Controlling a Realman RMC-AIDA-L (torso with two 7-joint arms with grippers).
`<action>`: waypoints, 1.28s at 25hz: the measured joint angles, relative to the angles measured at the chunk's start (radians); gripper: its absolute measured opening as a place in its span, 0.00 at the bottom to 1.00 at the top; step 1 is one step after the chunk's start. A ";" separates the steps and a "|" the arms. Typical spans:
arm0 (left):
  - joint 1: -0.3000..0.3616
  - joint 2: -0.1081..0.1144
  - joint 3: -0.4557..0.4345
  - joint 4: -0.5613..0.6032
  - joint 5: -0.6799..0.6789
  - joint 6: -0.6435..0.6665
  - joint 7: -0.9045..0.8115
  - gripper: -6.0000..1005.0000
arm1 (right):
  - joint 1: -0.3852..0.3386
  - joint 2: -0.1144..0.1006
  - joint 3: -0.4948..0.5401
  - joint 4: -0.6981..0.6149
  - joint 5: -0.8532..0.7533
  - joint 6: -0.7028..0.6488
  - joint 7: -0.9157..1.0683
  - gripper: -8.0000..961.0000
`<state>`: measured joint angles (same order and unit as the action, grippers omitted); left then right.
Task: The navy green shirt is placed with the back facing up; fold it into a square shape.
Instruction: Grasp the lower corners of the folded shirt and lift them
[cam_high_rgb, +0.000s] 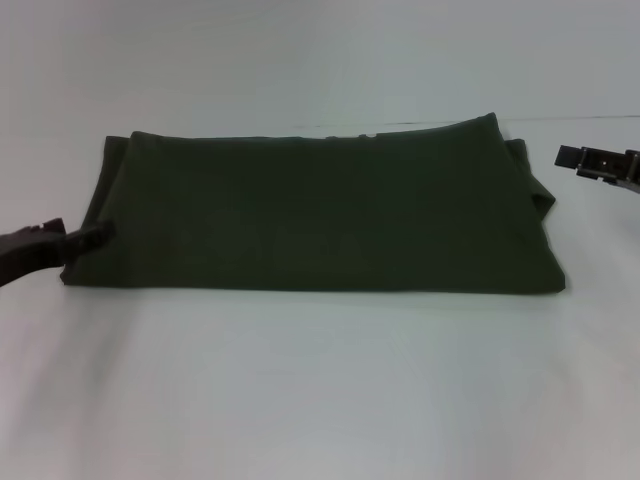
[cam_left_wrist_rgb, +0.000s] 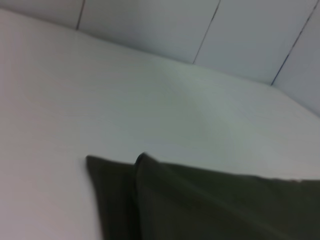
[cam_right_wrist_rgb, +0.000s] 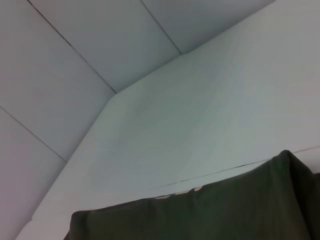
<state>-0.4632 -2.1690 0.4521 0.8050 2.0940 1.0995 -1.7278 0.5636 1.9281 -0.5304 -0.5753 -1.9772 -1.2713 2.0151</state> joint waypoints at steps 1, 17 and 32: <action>-0.001 0.000 0.002 -0.007 0.006 -0.014 0.001 0.86 | 0.000 0.002 0.000 0.001 0.001 0.001 -0.001 0.64; -0.014 0.001 0.036 -0.073 0.080 -0.121 0.005 0.84 | 0.002 0.011 0.004 -0.001 0.004 0.019 -0.006 0.64; -0.022 0.002 0.050 -0.079 0.094 -0.121 0.010 0.79 | -0.002 0.011 0.007 0.002 0.004 0.025 -0.006 0.64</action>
<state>-0.4854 -2.1675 0.5018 0.7259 2.1875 0.9785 -1.7177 0.5617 1.9389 -0.5230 -0.5737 -1.9734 -1.2461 2.0094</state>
